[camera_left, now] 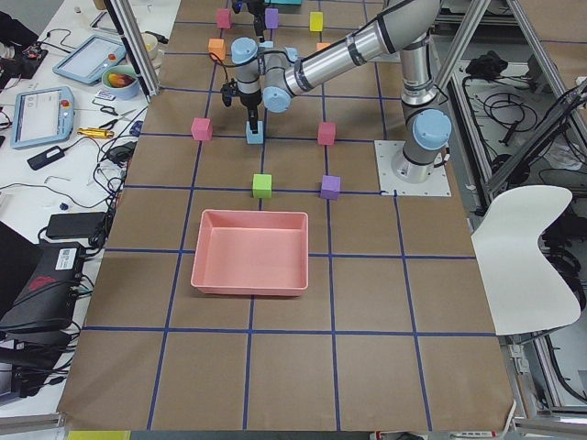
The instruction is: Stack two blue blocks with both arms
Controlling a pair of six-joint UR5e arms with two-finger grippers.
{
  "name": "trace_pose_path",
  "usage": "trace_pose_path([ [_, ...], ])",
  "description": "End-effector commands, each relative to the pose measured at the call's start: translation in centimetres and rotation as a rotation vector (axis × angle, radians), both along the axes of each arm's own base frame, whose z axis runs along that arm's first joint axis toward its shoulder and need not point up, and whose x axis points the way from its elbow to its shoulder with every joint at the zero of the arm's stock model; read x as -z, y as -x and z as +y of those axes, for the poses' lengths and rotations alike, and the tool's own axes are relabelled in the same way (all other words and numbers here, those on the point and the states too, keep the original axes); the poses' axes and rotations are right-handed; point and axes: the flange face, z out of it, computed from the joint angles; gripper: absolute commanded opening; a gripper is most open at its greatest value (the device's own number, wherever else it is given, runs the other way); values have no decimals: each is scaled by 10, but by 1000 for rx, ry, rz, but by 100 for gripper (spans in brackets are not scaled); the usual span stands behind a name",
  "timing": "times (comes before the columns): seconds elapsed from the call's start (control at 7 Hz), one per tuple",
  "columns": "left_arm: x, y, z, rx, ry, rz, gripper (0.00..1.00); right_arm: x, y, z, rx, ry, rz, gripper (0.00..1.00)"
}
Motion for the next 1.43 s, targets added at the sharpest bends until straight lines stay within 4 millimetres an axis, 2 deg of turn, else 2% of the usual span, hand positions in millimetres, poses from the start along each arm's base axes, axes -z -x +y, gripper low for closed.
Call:
trace_pose_path([
  [0.0, 16, 0, 0, 1, 18, 0, 100, 26, 0, -6, -5, -20, -3, 100],
  [0.43, 30, 1, 4, 2, -7, 0, 100, 44, 0, -10, -7, -26, -3, 100],
  [0.57, 29, 1, 4, 8, -4, 0, 71, 45, 0, -10, -8, -25, -5, 100],
  [0.71, 25, 1, 2, 7, 6, -1, 42, 47, 0, -9, 0, -20, -6, 64],
  [0.86, 24, 1, 1, 8, 9, 0, 30, 54, -1, -4, 1, -26, -6, 35],
  [1.0, 23, 1, 0, 10, 12, 0, 26, 56, -1, -2, 3, -25, -4, 11],
  [1.14, 15, 0, -3, 22, 36, -1, 22, 48, -1, -2, 21, -13, -2, 0],
  [1.29, 0, -2, -7, 51, 67, -7, 21, 19, -14, -4, 32, 31, 1, 0],
])
